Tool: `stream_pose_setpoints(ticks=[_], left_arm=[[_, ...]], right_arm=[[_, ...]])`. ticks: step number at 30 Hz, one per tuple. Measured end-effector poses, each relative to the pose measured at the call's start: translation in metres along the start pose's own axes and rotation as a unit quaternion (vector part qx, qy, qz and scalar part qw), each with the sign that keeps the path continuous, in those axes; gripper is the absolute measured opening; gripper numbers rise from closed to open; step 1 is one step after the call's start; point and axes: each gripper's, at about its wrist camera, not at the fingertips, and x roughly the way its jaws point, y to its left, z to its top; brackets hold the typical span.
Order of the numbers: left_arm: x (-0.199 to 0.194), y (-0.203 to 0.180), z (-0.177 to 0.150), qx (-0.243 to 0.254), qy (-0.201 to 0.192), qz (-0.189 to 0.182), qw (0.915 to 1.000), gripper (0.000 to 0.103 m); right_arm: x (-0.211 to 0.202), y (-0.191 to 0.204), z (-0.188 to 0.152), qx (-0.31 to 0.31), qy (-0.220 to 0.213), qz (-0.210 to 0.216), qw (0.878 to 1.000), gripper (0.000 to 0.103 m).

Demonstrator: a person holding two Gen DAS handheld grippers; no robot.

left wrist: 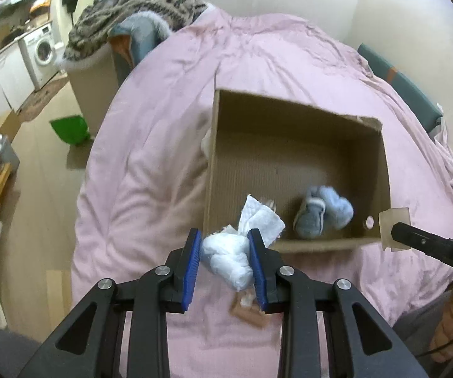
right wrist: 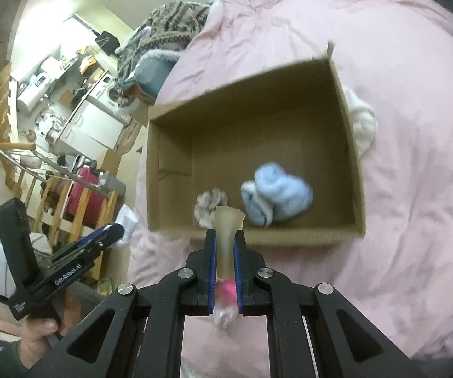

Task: Organize soft objects
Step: 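Grasp the tan cup with the right tool while the left tool carries the sock to the box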

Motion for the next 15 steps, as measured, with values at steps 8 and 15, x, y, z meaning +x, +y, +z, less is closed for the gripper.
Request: stream_pose_setpoints(ticks=[8,15], left_arm=[[0.028,-0.013,0.017,0.002,-0.012,-0.003,0.9999,0.027],[0.058,-0.012,0.012,0.001,-0.014,-0.003,0.9999,0.027]], right_arm=[[0.008,-0.035,0.011,0.039,-0.025,0.011,0.999,0.012],[0.018,-0.038,0.008,0.026,-0.025,-0.029,0.999,0.012]])
